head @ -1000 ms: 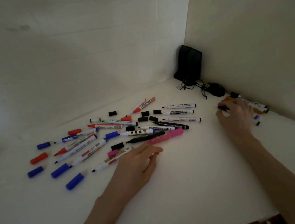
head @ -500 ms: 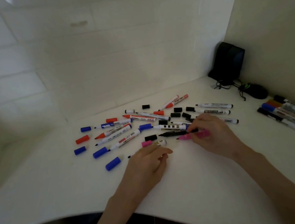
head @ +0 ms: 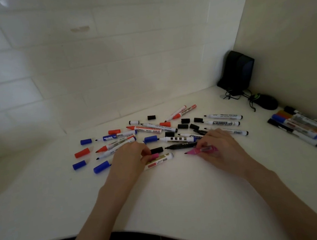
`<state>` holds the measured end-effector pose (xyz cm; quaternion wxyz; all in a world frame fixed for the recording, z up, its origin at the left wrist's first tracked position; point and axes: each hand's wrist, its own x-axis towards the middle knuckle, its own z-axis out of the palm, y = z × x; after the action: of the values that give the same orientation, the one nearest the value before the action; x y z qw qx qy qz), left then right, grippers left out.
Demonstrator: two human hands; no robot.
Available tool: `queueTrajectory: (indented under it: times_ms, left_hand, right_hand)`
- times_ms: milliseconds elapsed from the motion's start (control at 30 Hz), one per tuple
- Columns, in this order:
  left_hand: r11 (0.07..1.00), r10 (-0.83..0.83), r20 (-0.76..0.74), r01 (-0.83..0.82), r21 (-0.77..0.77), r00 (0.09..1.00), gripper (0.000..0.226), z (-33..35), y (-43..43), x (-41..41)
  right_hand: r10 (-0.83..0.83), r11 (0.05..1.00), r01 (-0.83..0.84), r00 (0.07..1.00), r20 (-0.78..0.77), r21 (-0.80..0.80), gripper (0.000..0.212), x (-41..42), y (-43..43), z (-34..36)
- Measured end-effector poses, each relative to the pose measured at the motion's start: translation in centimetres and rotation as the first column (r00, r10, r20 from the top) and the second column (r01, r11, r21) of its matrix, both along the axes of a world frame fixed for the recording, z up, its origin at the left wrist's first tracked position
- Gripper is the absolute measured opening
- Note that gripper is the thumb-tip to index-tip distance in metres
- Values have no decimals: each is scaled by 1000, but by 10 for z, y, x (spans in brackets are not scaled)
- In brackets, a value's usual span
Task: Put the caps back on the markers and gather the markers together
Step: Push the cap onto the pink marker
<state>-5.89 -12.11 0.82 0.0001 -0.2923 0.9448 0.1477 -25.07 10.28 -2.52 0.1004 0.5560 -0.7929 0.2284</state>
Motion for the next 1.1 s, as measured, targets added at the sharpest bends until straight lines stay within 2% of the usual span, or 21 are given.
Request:
queueTrajectory:
  times_ms: [133, 233, 400, 467, 533, 667, 833, 1100]
  left_hand:
    - [1000, 14, -50, -13, 17, 999, 35, 0, 0, 1]
    - [997, 49, -177, -37, 65, 983, 24, 0, 0, 5]
    - [970, 82, -518, 50, 236, 851, 13, 0, 30, 8]
    - [932, 100, -583, 130, 339, 807, 18, -2, 50, 4]
    - [903, 83, -626, 207, 377, 776, 20, -9, 64, 2]
    - [886, 104, -661, 232, 401, 743, 20, -22, 68, -2]
    - [806, 163, -645, 276, 523, 746, 24, -17, 72, -1]
    - [851, 104, -658, 276, 447, 746, 21, -23, 69, -2]
  right_hand:
    - [9, 1000, -10, 1000, 30, 27, 12, 0, 2, -2]
    - [7, 1000, -7, 1000, 20, 6, 9, 1, 4, -3]
    - [-15, 983, 26, 998, 62, -184, 10, 7, 6, 5]
    - [9, 974, 12, 996, 91, -228, 16, 9, 6, 7]
    - [34, 967, -10, 995, 89, -256, 21, 10, 7, 8]
    - [69, 956, -49, 996, 58, -289, 23, 14, 11, 11]
    - [58, 960, -72, 997, -60, -271, 25, 17, 11, 11]
    - [56, 973, -95, 982, -183, -209, 24, 21, 8, 9]
